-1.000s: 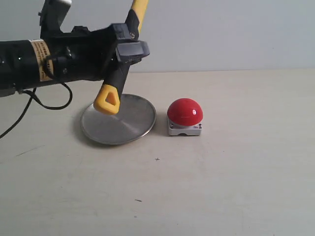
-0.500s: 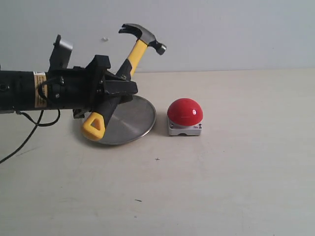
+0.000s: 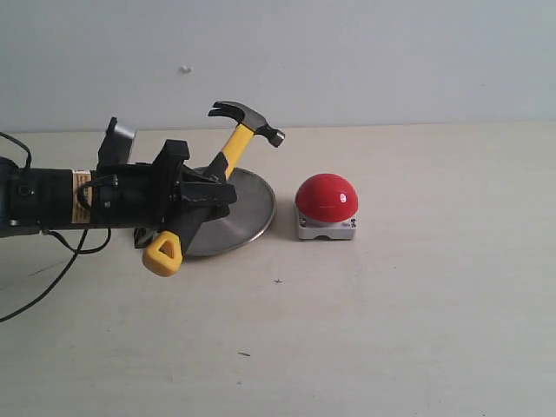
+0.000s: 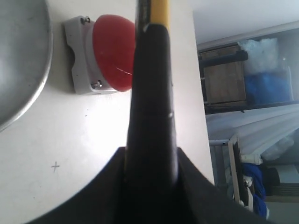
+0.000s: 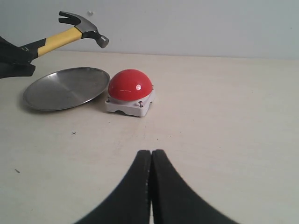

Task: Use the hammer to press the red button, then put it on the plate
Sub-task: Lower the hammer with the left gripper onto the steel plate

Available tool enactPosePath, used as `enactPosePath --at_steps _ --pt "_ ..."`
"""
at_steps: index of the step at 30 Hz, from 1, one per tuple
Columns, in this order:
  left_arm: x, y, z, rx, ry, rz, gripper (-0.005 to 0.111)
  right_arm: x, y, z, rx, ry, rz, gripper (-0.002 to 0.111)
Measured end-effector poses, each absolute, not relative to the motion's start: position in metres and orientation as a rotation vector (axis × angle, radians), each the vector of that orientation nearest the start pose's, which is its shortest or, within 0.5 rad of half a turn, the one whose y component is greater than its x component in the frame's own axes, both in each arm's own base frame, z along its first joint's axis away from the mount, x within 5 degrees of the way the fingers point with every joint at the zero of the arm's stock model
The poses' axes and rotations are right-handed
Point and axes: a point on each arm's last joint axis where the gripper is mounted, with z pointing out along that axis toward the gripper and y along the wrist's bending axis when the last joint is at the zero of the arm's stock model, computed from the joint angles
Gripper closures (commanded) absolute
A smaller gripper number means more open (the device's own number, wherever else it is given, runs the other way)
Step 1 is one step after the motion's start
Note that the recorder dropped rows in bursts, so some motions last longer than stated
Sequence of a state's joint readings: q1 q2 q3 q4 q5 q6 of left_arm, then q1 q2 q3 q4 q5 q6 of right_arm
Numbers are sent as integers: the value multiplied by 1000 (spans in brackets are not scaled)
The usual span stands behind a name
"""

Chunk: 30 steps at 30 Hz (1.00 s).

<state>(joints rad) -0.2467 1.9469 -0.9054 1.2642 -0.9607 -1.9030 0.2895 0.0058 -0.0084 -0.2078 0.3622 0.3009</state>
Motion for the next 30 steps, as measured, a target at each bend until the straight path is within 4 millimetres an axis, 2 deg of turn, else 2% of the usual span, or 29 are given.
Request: enactPosePath --at_steps 17,30 --pt "327 -148 124 -104 2322 -1584 107 53 9 184 -117 1839 210 108" --pt "335 -146 100 -394 2315 -1636 107 53 9 184 -117 1839 210 108"
